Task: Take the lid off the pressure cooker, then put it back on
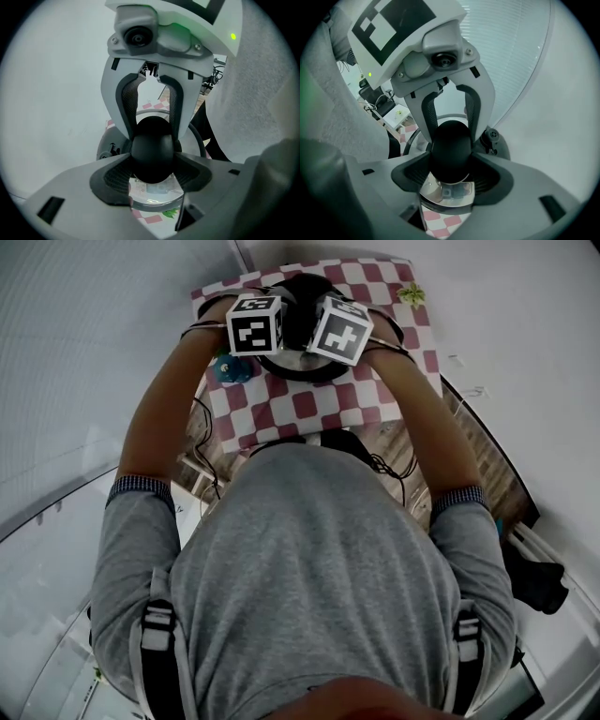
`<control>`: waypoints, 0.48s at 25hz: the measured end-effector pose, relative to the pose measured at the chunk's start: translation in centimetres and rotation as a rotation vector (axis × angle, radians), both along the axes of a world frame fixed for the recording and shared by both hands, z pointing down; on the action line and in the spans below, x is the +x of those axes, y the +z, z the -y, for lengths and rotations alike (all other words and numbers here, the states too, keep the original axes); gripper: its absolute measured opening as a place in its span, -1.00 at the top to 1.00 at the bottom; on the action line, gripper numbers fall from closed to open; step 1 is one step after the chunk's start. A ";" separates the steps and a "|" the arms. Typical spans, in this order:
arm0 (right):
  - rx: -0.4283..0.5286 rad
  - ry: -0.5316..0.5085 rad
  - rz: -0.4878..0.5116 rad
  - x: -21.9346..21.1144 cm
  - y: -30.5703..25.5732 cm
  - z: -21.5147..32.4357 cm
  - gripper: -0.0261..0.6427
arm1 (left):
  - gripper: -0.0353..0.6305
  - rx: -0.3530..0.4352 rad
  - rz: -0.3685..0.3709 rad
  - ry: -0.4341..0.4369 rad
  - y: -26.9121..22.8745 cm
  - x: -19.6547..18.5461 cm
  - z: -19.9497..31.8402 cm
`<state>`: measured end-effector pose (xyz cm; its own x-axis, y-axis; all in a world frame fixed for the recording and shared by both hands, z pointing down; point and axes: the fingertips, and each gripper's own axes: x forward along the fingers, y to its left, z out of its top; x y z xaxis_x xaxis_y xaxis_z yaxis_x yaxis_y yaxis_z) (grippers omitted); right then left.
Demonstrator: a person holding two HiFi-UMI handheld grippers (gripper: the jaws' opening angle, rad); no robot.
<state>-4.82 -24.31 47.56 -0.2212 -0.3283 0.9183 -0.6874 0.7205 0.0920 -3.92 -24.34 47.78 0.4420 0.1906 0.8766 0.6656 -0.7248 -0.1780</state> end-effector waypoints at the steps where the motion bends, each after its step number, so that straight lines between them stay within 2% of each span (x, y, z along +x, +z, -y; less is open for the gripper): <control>1: 0.004 0.000 -0.001 0.0 -0.1 -0.1 0.07 | -0.01 0.000 -0.003 0.000 0.0 0.0 -0.1; 7: 0.032 -0.037 -0.006 0.6 -0.2 -0.9 0.07 | -0.01 0.025 -0.012 -0.029 -0.1 0.8 -0.9; 12: 0.061 -0.089 -0.018 2.0 -1.1 -2.0 0.07 | -0.01 0.050 -0.016 -0.086 -1.0 2.1 -1.9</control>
<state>-2.80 -22.36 46.48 -0.2356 -0.3636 0.9013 -0.6189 0.7712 0.1493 -1.84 -22.41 46.79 0.4687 0.1073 0.8768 0.5978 -0.7693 -0.2254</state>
